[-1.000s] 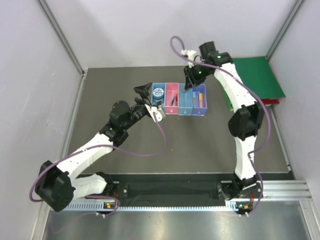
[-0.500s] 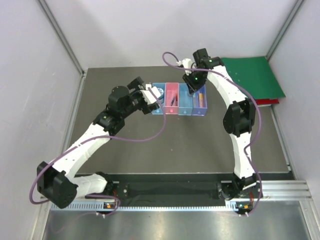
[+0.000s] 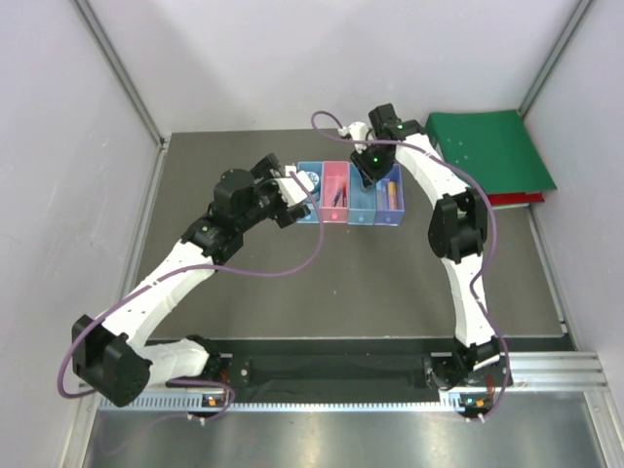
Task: Sort the stationery into containers
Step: Place the stationery in the storage box.
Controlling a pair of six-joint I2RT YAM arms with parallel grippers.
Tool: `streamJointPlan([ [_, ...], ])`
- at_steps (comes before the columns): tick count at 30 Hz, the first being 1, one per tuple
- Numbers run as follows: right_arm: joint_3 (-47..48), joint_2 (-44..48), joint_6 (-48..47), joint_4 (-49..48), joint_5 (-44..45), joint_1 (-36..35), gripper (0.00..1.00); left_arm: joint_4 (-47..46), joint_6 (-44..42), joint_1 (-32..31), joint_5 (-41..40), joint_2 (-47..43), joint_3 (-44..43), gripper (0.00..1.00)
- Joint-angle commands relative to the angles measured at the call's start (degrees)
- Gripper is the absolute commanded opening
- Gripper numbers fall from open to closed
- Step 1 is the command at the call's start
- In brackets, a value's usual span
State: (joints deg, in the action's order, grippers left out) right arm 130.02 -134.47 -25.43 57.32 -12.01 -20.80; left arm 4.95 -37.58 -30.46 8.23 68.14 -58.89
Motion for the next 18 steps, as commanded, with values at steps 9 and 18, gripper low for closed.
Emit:
streamJointPlan([
  [9, -2.1, -1.4, 0.1, -2.9, -1.1, -3.0, 0.01, -1.8, -1.1, 0.6, 0.0, -1.7, -0.7, 0.99],
  [18, -2.9, -0.9, -0.2, -3.0, -0.3, -3.2, 0.36, -2.6, -1.7, 1.2, 1.0, -1.0, -0.7, 0.99],
])
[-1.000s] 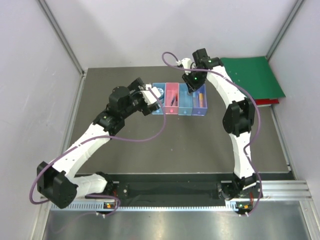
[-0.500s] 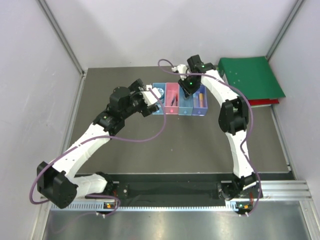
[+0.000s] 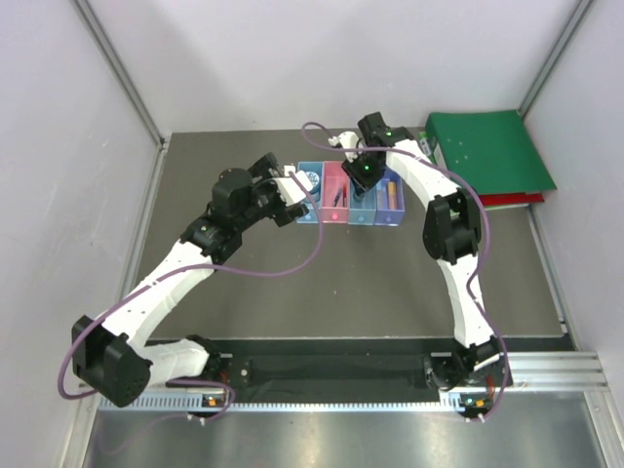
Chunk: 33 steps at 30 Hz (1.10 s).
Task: Sort the stationery into containers
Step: Place the stationery in the storage box.
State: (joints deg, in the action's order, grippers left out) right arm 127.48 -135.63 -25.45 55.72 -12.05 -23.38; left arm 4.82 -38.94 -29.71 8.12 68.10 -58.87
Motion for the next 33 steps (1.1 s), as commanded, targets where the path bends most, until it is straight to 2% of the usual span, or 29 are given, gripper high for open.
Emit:
streamJointPlan([
  [1, -0.4, 0.5, -0.2, -1.5, -0.3, -0.6, 0.42, -2.5, -0.3, 0.4, 1.0, -0.9, -0.7, 0.99],
  [2, -0.6, 0.5, -0.2, -1.5, -0.3, -0.6, 0.48, -2.5, -0.3, 0.6, 1.4, -0.9, -0.7, 0.99],
  [3, -0.7, 0.8, -0.3, -1.7, -0.3, -0.5, 0.59, -2.5, -0.4, 0.5, 1.4, -0.9, -0.7, 0.99],
  [6, -1.2, 1.4, 0.1, -2.3, 0.0, -0.6, 0.68, -2.7, -0.4, 0.6, 1.5, -0.9, -0.5, 0.99],
  [17, -2.9, 11.0, 3.5, -7.3, -0.8, -0.5, 0.72, -9.5, 4.7, 0.7, -3.0, -0.4, 1.3, 0.99],
  [23, -4.7, 21.3, 6.3, -9.8, -0.1, -0.5, 0.80, -14.3, 9.5, 0.7, -7.6, -0.3, 2.3, 0.99],
  [25, -7.2, 26.0, 7.5, -12.1, 1.8, -0.5, 0.90, -15.1, 10.9, 0.8, -11.2, -0.1, 2.1, 0.99],
  [27, -9.3, 30.5, 9.9, -14.3, 4.1, -0.5, 1.00, -15.0, 13.0, 0.7, -12.7, 0.9, 1.0, 0.99],
  [31, -11.9, 35.2, 13.5, -13.4, 7.9, -0.5, 1.00, -11.7, 15.3, 0.7, -14.3, 2.4, -2.1, 0.99],
  [33, -12.7, 37.5, 14.5, -10.8, 10.5, -0.6, 1.00, -5.1, 16.6, 0.8, -15.5, 4.1, -6.4, 0.99],
])
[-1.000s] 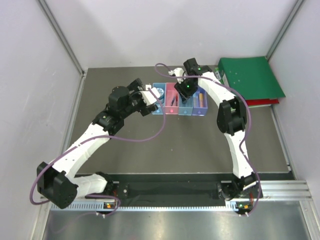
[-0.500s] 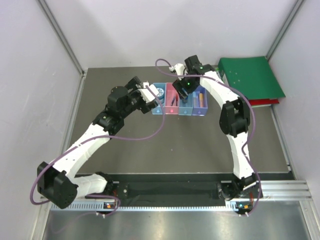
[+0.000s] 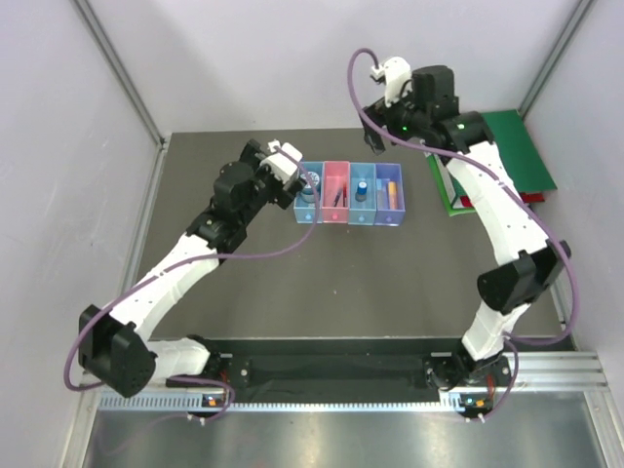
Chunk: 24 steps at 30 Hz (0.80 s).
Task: Sort the stationery into containers
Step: Place the stationery in the storage box, then reset both arms
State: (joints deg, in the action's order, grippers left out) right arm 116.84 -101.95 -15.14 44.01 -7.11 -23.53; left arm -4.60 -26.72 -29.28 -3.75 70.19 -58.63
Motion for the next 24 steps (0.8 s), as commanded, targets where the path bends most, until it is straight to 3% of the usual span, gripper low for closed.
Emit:
streamJointPlan([
  [1, -3.4, 4.9, 4.1, 1.6, 6.4, -0.6, 1.00, 7.0, 5.7, 0.4, -5.2, 2.6, -8.2, 0.99],
  [4, -6.9, 9.7, 4.7, 2.6, 12.9, -0.8, 1.00, 11.2, 9.1, 1.5, -9.6, 2.6, -10.8, 0.99],
  [8, -10.5, 15.5, 1.8, 7.2, 11.2, -0.8, 1.00, 12.2, 11.8, 5.0, -10.1, -0.6, -11.5, 0.99],
  [13, -13.3, 18.0, 3.2, 15.7, 7.7, -0.8, 1.00, 17.4, 14.3, 9.7, -2.9, -3.8, -11.9, 0.99],
  [17, -19.1, 23.4, 4.1, 13.0, 7.7, -0.1, 1.00, 17.4, 13.3, 9.9, -1.5, -6.4, -9.1, 0.99],
  [24, -17.6, 25.7, 3.6, 12.4, 4.0, 0.9, 1.00, 17.5, 11.9, 9.9, -1.3, -9.0, -6.2, 0.99],
])
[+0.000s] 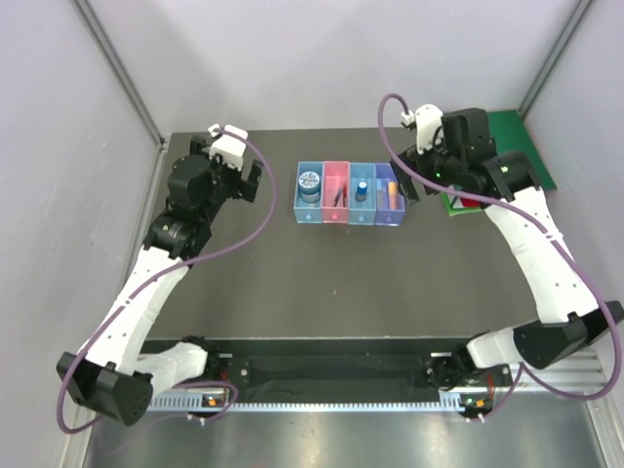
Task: Sort the stationery into containers
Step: Reset both arms
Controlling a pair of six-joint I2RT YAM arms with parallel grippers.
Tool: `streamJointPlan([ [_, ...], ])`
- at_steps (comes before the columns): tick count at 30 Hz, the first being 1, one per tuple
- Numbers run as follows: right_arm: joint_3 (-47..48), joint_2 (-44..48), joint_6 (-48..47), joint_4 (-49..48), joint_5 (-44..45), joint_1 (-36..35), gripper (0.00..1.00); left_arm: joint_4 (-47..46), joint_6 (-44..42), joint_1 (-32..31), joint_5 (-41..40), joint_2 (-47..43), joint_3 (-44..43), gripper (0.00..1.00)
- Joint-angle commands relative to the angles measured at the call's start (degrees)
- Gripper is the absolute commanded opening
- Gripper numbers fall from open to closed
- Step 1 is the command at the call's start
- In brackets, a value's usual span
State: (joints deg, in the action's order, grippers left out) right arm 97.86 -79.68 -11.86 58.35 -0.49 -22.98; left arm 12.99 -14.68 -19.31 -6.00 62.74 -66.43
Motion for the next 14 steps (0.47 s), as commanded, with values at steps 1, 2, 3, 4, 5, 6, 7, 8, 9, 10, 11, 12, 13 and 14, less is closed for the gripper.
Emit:
streamJointPlan([
  [1, 1.1, 3.8, -0.1, -3.1, -3.1, 0.4, 1.00, -0.2, -0.4, 0.0, 0.8, -1.9, 1.7, 0.99],
  [2, 1.0, 4.4, 0.0, -3.6, -3.5, 0.2, 1.00, -0.3, -0.4, 0.0, 0.6, -2.1, 2.0, 0.99],
  [3, 1.1, 4.4, 0.3, -3.9, -3.7, 0.4, 1.00, -0.3, -0.3, 0.0, 0.5, -2.2, 2.2, 0.99],
  [4, 1.2, 4.4, 0.5, -4.5, -4.0, 0.4, 1.00, -0.2, -0.3, -0.1, 0.5, -2.4, 2.4, 0.99],
  [5, 1.4, 4.3, 0.9, -4.6, -4.0, 0.4, 1.00, -0.3, -0.2, 0.0, 0.4, -2.6, 2.4, 0.99],
  [6, 2.0, 4.2, 1.2, -4.6, -4.0, 0.4, 1.00, -0.3, -0.1, -0.1, 0.4, -2.8, 2.4, 0.99],
  [7, 2.2, 4.1, 1.8, -4.6, -3.8, 0.3, 1.00, -0.3, -0.1, 0.0, 0.4, -2.7, 2.4, 0.99],
  [8, 2.5, 4.2, 2.1, -4.8, -3.7, 0.3, 1.00, -0.3, -0.2, -0.1, 0.3, -2.8, 2.4, 0.99],
  [9, 2.7, 4.1, 2.3, -5.0, -3.7, 0.3, 1.00, -0.2, -0.2, 0.0, 0.1, -3.0, 2.4, 0.99],
  [10, 2.9, 4.0, 2.5, -5.3, -3.3, 0.4, 1.00, -0.2, -0.2, -0.1, 0.1, -3.1, 2.4, 0.99],
  [11, 3.3, 3.7, 2.5, -5.0, -2.8, 0.3, 1.00, -0.2, -0.2, 0.0, 0.2, -3.1, 2.4, 0.99],
  [12, 3.7, 3.5, 2.5, -4.8, -2.8, 0.3, 1.00, -0.2, -0.2, 0.0, 0.3, -3.1, 2.4, 0.99],
  [13, 3.8, 3.5, 2.5, -4.9, -2.8, 0.3, 0.99, -0.2, -0.1, 0.0, 0.3, -3.2, 2.4, 0.99],
  [14, 3.7, 4.0, 2.4, -5.0, -3.6, 0.4, 1.00, 0.0, -0.2, 0.0, 0.3, -3.2, 2.4, 0.99],
])
